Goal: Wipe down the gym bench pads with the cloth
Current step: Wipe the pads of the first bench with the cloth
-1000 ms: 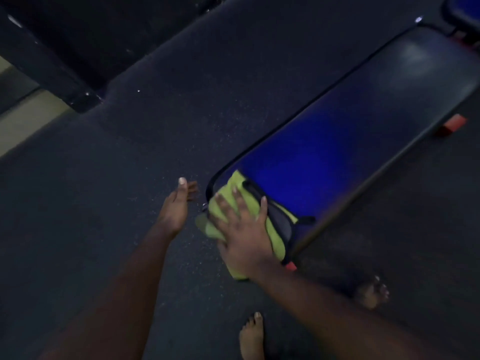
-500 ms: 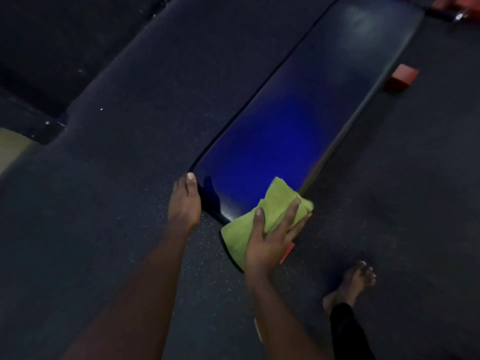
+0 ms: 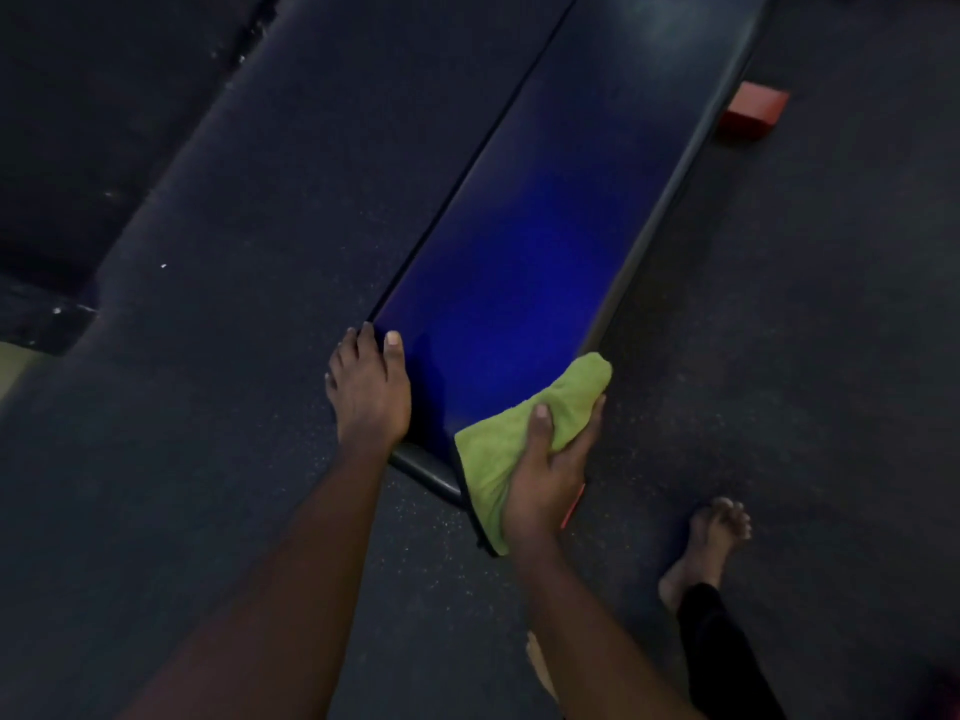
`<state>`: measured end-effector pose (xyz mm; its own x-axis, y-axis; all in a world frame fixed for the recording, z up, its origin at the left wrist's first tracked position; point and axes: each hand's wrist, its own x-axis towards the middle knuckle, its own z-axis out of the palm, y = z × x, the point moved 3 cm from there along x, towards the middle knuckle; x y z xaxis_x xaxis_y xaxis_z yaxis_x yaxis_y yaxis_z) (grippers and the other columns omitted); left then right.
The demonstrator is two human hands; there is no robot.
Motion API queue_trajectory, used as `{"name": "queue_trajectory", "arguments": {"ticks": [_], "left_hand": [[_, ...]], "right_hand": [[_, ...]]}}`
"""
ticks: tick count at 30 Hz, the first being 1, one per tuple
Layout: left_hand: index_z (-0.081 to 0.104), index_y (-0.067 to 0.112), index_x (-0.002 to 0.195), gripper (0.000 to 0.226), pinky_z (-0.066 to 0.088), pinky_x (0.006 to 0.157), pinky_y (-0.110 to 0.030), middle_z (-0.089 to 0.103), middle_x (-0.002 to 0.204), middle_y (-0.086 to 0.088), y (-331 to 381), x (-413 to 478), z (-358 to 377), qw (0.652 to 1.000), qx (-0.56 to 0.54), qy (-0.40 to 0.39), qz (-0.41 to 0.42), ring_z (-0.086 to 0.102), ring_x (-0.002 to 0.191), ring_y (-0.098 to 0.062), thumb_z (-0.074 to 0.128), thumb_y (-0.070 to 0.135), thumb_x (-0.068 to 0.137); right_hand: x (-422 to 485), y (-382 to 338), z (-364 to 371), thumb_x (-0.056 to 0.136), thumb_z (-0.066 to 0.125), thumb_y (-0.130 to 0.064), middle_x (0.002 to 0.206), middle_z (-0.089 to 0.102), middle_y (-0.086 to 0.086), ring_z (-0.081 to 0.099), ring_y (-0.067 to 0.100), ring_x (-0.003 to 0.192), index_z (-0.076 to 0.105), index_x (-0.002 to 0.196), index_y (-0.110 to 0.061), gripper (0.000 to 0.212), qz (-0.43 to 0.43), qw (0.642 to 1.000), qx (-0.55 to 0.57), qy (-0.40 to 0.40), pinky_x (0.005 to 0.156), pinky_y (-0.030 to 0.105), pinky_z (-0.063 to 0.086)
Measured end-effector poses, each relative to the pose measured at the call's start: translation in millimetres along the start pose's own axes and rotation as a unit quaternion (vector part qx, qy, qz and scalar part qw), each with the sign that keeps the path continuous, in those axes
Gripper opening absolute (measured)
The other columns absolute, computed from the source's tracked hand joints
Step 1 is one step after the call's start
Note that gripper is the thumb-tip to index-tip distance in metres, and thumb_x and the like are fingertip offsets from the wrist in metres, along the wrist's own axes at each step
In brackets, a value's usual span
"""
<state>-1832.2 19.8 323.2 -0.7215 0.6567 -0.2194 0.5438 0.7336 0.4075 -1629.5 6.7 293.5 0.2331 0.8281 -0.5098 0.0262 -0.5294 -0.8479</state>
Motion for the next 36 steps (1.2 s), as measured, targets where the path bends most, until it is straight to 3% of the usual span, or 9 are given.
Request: {"name": "queue_trajectory", "arguments": {"ticks": [3, 7, 11, 13, 16, 19, 23, 30, 36], "left_hand": [[0.023, 0.017, 0.157, 0.064, 0.012, 0.121, -0.055, 0.022, 0.163, -0.009, 9.9, 11.7, 2.2, 1.0, 0.017, -0.011, 0.016, 0.015, 0.15, -0.028, 0.017, 0.053, 0.104], [0.022, 0.017, 0.156, 0.065, 0.012, 0.12, -0.057, 0.022, 0.162, -0.011, 27.9, 31.0, 7.3, 0.999, 0.025, -0.021, 0.015, 0.017, 0.15, -0.03, 0.016, 0.054, 0.104], [0.025, 0.016, 0.156, 0.065, 0.015, 0.12, -0.057, 0.026, 0.16, -0.014, 45.3, 50.1, 12.8, 0.999, 0.025, -0.021, 0.01, 0.02, 0.148, -0.033, 0.016, 0.055, 0.104], [0.026, 0.015, 0.155, 0.065, 0.017, 0.119, -0.056, 0.029, 0.158, -0.014, 55.2, 60.7, 16.5, 0.999, 0.023, -0.019, 0.01, 0.022, 0.146, -0.033, 0.018, 0.054, 0.104], [0.029, 0.014, 0.154, 0.064, 0.02, 0.119, -0.052, 0.032, 0.157, -0.015, 71.9, 74.2, 19.1, 1.0, 0.0, -0.016, 0.02, 0.024, 0.146, -0.031, 0.02, 0.053, 0.104], [0.031, 0.014, 0.154, 0.063, 0.022, 0.118, -0.048, 0.033, 0.155, -0.015, 92.8, 90.6, 25.4, 0.999, -0.014, -0.012, 0.033, 0.026, 0.145, -0.03, 0.02, 0.052, 0.105], [0.034, 0.014, 0.152, 0.062, 0.025, 0.113, -0.051, 0.036, 0.15, -0.02, 108.6, 106.2, 29.2, 1.0, 0.023, 0.001, -0.009, 0.031, 0.138, -0.036, 0.019, 0.051, 0.105], [0.036, 0.015, 0.15, 0.061, 0.027, 0.111, -0.052, 0.034, 0.148, -0.023, 116.4, 111.3, 30.3, 0.995, 0.074, -0.017, -0.066, 0.033, 0.135, -0.041, 0.02, 0.052, 0.104], [0.037, 0.018, 0.149, 0.064, 0.03, 0.109, -0.055, 0.036, 0.144, -0.025, 129.6, 121.7, 30.7, 0.988, 0.103, -0.028, -0.11, 0.036, 0.133, -0.042, 0.018, 0.057, 0.102]], "right_hand": [[40.6, -21.8, 0.4, 0.102, 0.049, -0.05, 0.139, 0.059, 0.007, 0.059, 0.018, 0.106, 0.022, 0.159, -0.036, 0.064, 0.026, 0.999, -0.003, -0.019, 0.077, 0.02, 0.04], [102.7, -52.6, 3.4, 0.102, 0.052, -0.048, 0.125, 0.06, 0.0, 0.061, 0.011, 0.096, 0.028, 0.158, -0.034, 0.063, 0.038, 0.998, 0.041, -0.024, 0.057, 0.003, 0.04], [70.2, -37.5, 5.7, 0.092, 0.055, -0.064, 0.15, 0.05, -0.001, 0.056, 0.02, 0.127, 0.02, 0.159, -0.041, 0.079, 0.006, 0.999, 0.036, -0.024, 0.093, 0.025, 0.043], [66.8, -40.1, 4.0, 0.091, 0.052, -0.065, 0.147, 0.051, -0.001, 0.058, 0.021, 0.122, 0.019, 0.158, -0.043, 0.078, 0.038, 0.998, 0.038, -0.045, 0.089, 0.029, 0.045], [119.8, -63.5, 2.7, 0.101, 0.05, -0.052, 0.125, 0.057, -0.001, 0.06, 0.014, 0.095, 0.025, 0.157, -0.035, 0.063, 0.082, 0.995, 0.037, -0.051, 0.067, 0.021, 0.043], [178.7, -91.4, 9.6, 0.101, 0.05, -0.055, 0.132, 0.058, 0.005, 0.06, 0.022, 0.106, 0.027, 0.157, -0.033, 0.065, 0.052, 0.997, 0.041, -0.024, 0.082, 0.027, 0.042], [159.9, -87.9, 17.8, 0.093, 0.052, -0.065, 0.154, 0.046, 0.005, 0.053, 0.026, 0.13, 0.02, 0.16, -0.035, 0.079, 0.004, 1.0, -0.005, -0.01, 0.095, 0.031, 0.039], [236.1, -123.5, 16.6, 0.101, 0.051, -0.052, 0.135, 0.061, 0.011, 0.063, 0.024, 0.11, 0.03, 0.156, -0.028, 0.063, 0.045, 0.999, 0.005, -0.012, 0.081, 0.025, 0.04], [219.1, -128.5, 17.5, 0.098, 0.051, -0.056, 0.149, 0.052, 0.008, 0.059, 0.027, 0.122, 0.023, 0.159, -0.03, 0.071, 0.003, 1.0, -0.012, -0.023, 0.086, 0.029, 0.042]]}}
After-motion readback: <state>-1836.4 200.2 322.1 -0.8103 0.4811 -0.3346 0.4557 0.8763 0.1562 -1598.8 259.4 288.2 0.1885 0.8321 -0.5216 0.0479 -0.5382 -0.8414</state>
